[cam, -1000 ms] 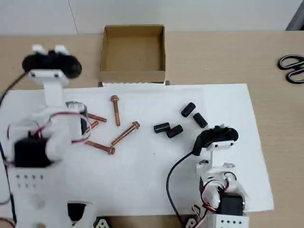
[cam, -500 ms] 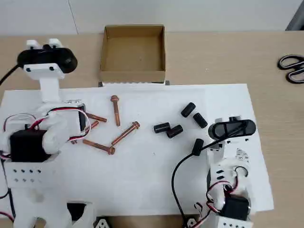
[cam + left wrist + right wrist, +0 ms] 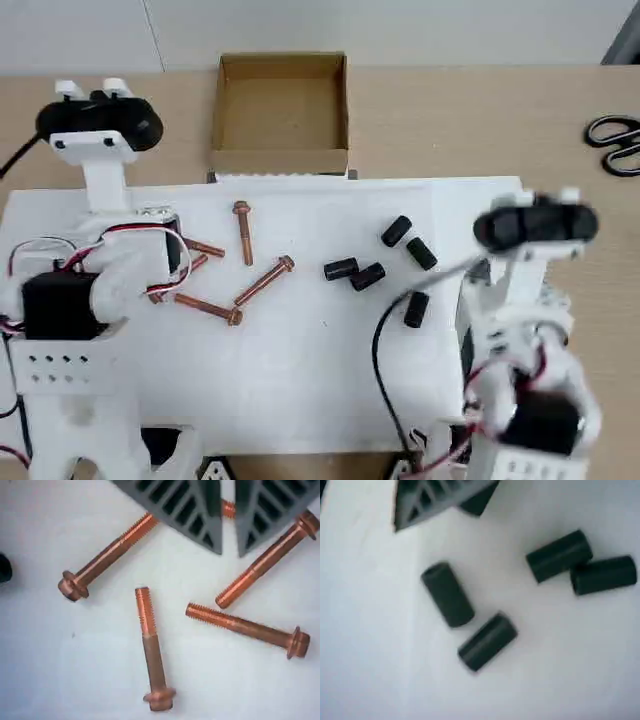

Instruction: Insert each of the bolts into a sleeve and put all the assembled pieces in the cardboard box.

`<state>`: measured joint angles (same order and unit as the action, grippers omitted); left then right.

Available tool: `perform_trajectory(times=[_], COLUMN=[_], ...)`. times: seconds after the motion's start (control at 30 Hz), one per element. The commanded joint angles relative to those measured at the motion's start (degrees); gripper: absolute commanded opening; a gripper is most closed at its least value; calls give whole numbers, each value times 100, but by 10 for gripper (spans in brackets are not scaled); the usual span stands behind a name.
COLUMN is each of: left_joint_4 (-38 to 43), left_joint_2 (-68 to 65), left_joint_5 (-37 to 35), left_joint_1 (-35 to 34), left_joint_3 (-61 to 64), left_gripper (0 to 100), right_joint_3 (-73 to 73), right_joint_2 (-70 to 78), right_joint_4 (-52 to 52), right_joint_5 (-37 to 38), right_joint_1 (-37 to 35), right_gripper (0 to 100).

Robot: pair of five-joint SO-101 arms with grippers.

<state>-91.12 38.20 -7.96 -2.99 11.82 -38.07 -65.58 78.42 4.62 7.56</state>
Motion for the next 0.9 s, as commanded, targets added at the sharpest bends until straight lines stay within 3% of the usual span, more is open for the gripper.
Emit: perform_trajectory(times=[0.0, 0.13, 0.27, 0.5, 0.87], left_joint_4=[132, 114, 88, 132, 246], left_joint_2=[-9, -9, 0, 0, 9], left_joint_5=[580, 1459, 1503, 1503, 1512], left_joint_1=[-18, -18, -18, -18, -9], left_joint_3=[312, 699, 1033, 1305, 1305], left_gripper=[6, 6, 6, 7, 7], right_joint_3=[1275, 2215, 2435, 2400, 2426], right_joint_2=[1859, 3169, 3547, 3916, 4848], right_joint_4=[901, 1868, 1921, 1824, 1015], right_joint_5=[35, 932, 1749, 2268, 2752], right_joint_1=[-4, -233, -760, -1525, -1481], right_gripper=[100, 100, 100, 158, 180])
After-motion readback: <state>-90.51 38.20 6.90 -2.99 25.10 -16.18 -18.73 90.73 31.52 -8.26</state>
